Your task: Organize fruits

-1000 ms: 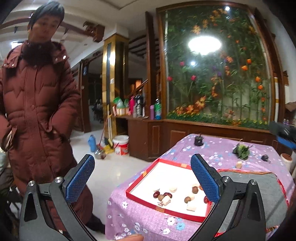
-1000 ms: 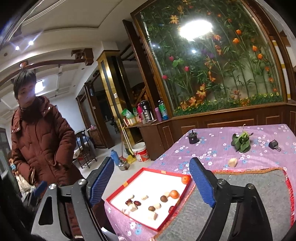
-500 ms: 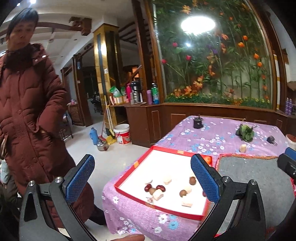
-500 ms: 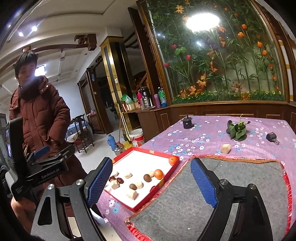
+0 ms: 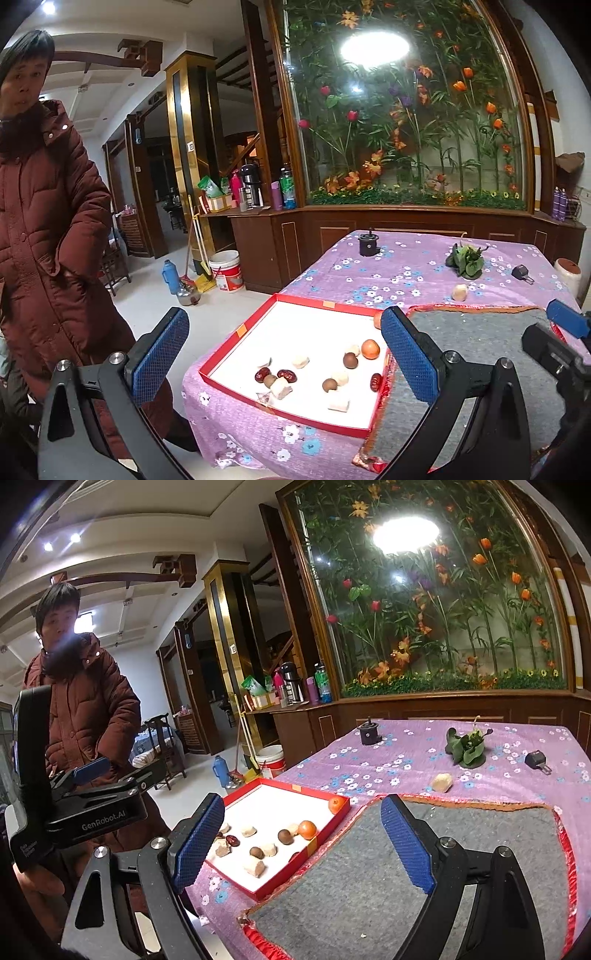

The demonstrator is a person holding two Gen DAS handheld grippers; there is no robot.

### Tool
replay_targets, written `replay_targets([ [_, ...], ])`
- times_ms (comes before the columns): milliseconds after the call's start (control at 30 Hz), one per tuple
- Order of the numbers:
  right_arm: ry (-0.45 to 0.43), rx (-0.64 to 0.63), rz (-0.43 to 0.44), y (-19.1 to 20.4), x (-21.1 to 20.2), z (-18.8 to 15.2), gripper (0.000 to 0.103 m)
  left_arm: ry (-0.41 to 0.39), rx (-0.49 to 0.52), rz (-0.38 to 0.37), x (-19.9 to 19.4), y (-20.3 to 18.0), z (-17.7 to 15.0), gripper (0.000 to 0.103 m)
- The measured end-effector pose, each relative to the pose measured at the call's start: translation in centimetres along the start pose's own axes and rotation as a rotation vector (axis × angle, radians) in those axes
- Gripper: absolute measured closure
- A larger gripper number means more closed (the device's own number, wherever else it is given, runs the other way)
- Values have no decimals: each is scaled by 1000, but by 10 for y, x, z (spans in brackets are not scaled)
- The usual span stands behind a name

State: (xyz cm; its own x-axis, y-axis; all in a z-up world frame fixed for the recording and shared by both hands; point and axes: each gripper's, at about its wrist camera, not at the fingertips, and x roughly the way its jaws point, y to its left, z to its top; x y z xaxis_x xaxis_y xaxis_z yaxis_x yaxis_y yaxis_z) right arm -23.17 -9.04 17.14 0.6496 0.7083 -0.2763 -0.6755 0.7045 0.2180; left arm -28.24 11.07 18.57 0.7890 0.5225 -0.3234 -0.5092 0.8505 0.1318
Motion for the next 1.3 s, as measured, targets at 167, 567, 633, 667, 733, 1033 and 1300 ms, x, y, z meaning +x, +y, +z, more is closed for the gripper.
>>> replay_targets([
  [167,11,-22,5,7,2,-8,15,16,16,-16,3,-5,-4,0],
  [567,24,-7,5,9,7,-11,15,54,36,-23,14,-6,-13,0],
  [633,26,-9,7,11,7,-11,15,57,37,-22,15,-6,-14,0],
  [667,26,-11,8,13,7,-11,15,59,39,-22,15,-5,-15,0],
  [733,24,-18,12,15,6,-11,15,59,38,-20,15,-5,-15,0],
  [1033,12,-32,21,22,-1,-9,15,51,29,-18,9,-1,-15,0],
  [1300,1,-48,23,29,-6,-10,15,37,24,-18,1,2,-16,0],
])
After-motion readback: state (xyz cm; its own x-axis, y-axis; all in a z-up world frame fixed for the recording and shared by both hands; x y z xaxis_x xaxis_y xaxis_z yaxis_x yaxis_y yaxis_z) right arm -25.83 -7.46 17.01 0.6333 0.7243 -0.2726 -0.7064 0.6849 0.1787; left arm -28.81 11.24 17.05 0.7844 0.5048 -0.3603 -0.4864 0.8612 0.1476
